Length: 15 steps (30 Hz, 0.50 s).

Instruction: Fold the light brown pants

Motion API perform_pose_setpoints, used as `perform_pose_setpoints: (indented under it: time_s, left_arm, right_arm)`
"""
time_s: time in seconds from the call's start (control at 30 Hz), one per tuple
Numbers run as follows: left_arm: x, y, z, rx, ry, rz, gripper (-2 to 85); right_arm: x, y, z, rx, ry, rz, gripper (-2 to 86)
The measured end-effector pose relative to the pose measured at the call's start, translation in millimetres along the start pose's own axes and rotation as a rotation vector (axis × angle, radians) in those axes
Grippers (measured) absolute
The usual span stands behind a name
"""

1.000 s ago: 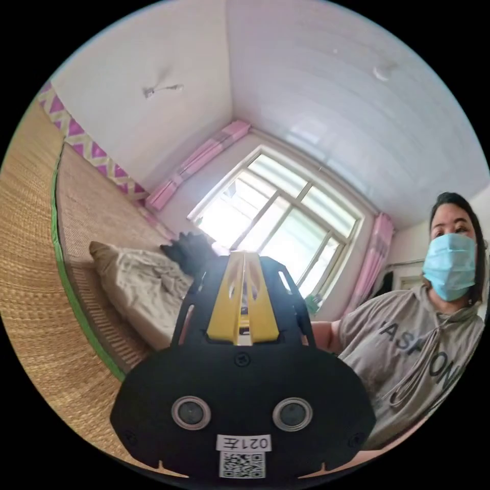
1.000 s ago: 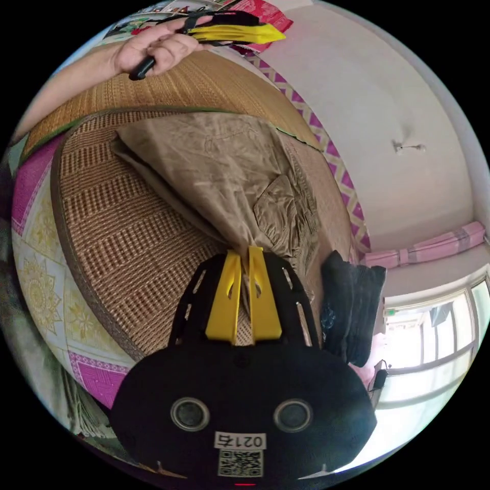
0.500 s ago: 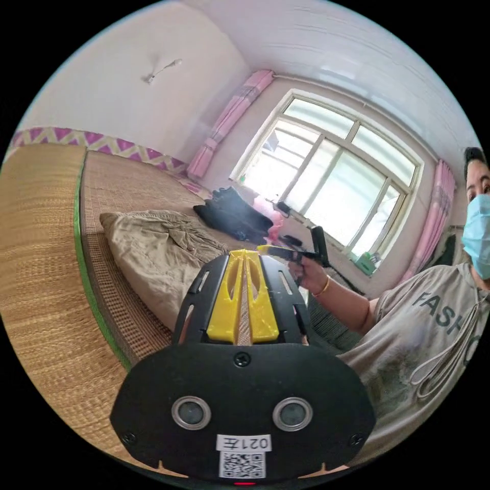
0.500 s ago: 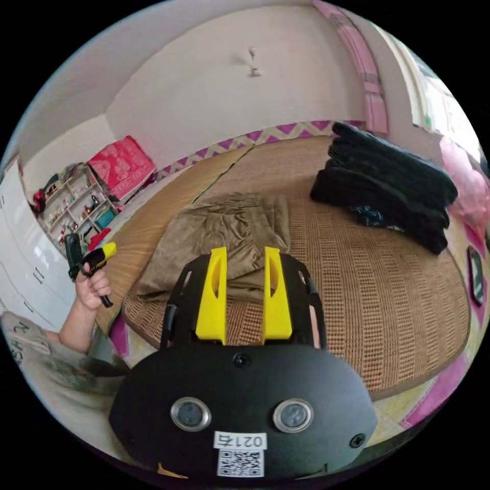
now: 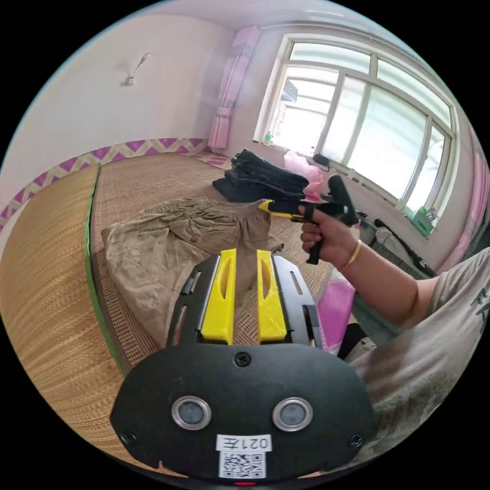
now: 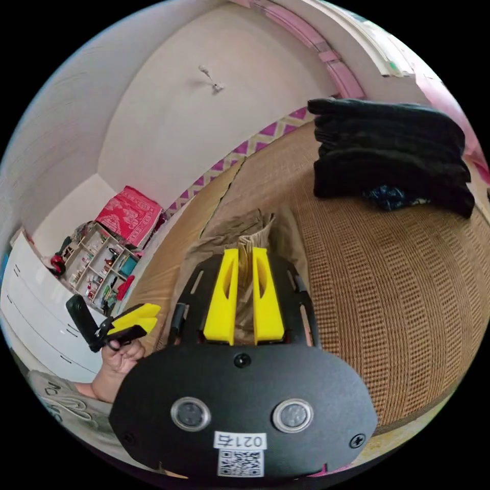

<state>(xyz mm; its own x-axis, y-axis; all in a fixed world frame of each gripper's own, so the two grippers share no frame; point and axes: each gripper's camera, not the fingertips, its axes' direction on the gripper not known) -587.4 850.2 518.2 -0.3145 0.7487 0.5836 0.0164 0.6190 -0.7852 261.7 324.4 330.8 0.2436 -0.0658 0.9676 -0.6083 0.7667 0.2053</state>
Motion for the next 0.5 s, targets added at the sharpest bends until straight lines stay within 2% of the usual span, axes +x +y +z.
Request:
perform_pose_setpoints:
  time_s: [0.1,0.2,0.27,0.33,0.4,0.5]
  left_arm:
    - [-1,-30,13,0.001,-0.107,0.045,13.6]
    - [-12,-57,22,-0.012,-0.191,0.08,15.0]
    - [-26,-68,25,-0.02,-0.258,0.088,13.2]
    - [-49,-70,17,0.019,-0.341,0.073,6.4]
    - [-102,-59,-17,0.104,-0.292,0.0,1.3]
    - [-205,-29,-101,0.233,-0.247,-0.178,-0.4]
  right_arm:
    - [-57,-14,-8,0.023,-0.024,-0.137,4.9]
    - [-107,-20,-4,0.022,-0.035,-0.24,4.9]
    - [-132,-21,3,0.024,-0.03,-0.289,5.0]
    - [-151,-18,13,0.042,-0.036,-0.315,5.2]
    - [-150,-15,14,0.06,-0.09,-0.324,5.5]
    - [-139,-10,21,0.025,-0.204,-0.326,2.6]
